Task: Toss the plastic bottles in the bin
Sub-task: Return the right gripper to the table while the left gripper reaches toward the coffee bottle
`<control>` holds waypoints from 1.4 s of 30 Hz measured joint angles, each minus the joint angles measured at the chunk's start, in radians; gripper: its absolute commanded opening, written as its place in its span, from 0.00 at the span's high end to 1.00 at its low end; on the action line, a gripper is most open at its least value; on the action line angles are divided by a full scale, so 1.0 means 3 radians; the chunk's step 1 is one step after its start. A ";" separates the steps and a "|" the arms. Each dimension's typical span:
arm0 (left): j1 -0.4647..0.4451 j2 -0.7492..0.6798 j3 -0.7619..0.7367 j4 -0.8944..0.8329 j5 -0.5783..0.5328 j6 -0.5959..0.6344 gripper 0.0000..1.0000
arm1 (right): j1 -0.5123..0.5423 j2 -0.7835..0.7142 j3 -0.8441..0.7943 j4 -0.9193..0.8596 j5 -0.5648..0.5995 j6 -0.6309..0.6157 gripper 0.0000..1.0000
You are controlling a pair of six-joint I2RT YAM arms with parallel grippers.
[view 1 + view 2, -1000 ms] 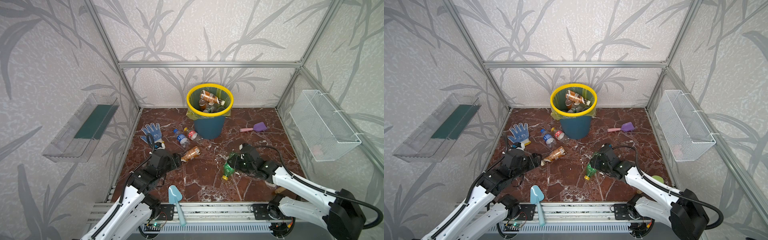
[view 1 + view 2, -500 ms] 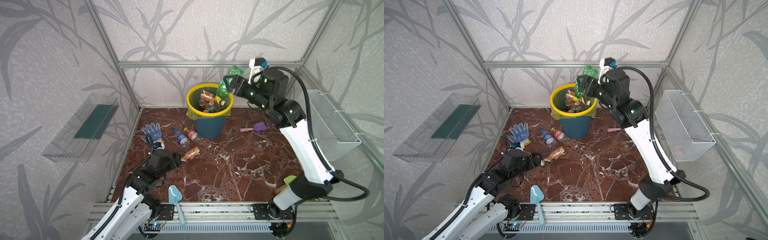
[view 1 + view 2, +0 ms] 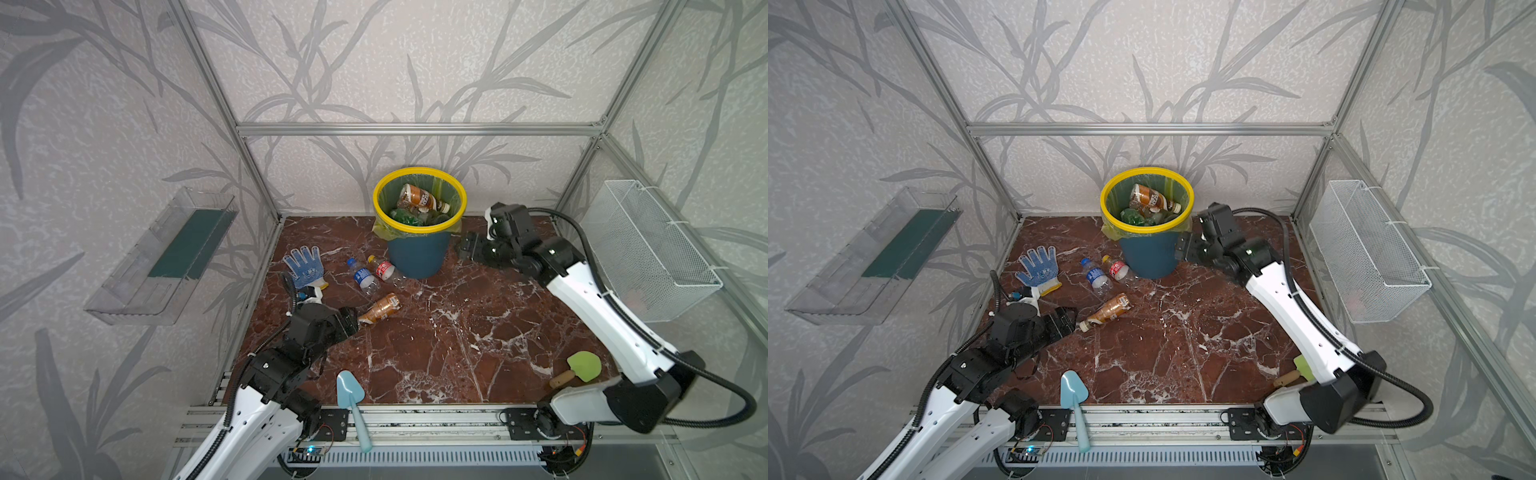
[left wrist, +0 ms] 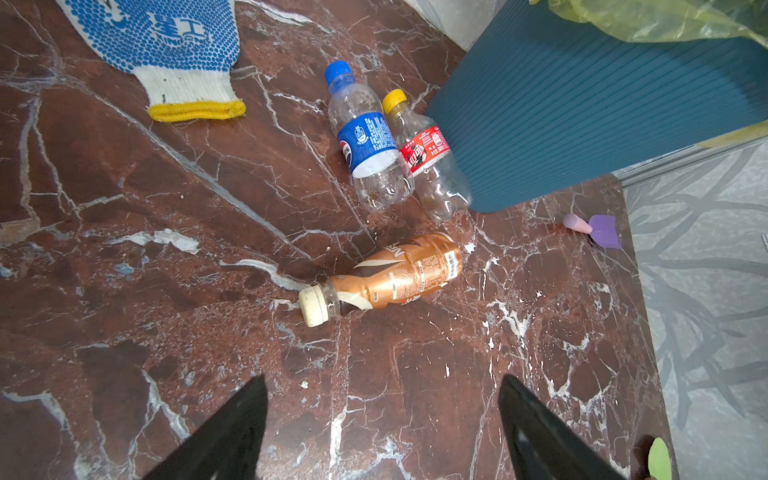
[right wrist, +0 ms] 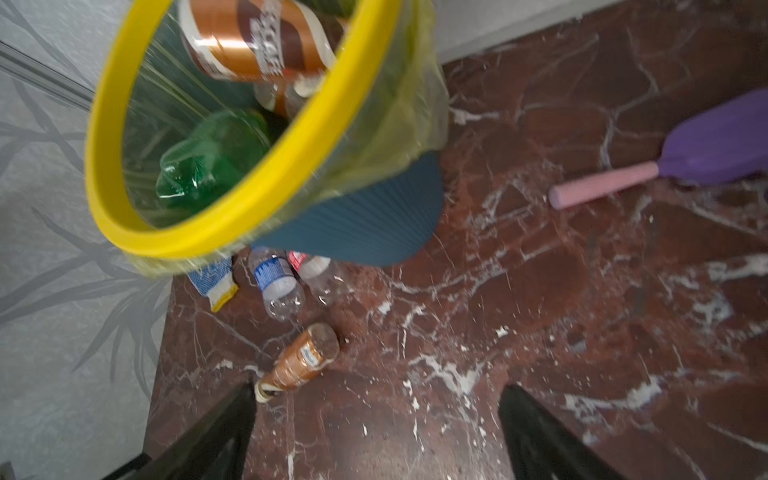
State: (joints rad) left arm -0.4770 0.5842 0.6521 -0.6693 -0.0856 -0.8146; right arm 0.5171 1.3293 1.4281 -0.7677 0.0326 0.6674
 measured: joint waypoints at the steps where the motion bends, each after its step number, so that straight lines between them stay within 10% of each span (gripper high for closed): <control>1: 0.0001 0.0019 -0.0001 0.0005 0.0000 0.0000 0.14 | -0.0005 -0.0169 -0.0228 0.0076 -0.0008 0.0039 0.10; 14: 0.0001 0.0477 -0.0006 0.0191 0.0055 0.0001 0.14 | 0.0045 -0.1087 -0.2140 0.0453 -0.0261 0.0512 0.13; 42: 0.0001 0.2130 0.0643 0.0314 0.0370 0.1436 0.16 | 0.0687 -0.0899 -0.2438 0.1007 -0.0308 0.0954 0.15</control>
State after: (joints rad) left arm -0.4767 1.2232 0.8452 -0.5751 0.0254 -0.3840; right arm 0.7231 1.0595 0.6968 -0.4656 -0.0597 0.9535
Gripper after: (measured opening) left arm 0.843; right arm 0.854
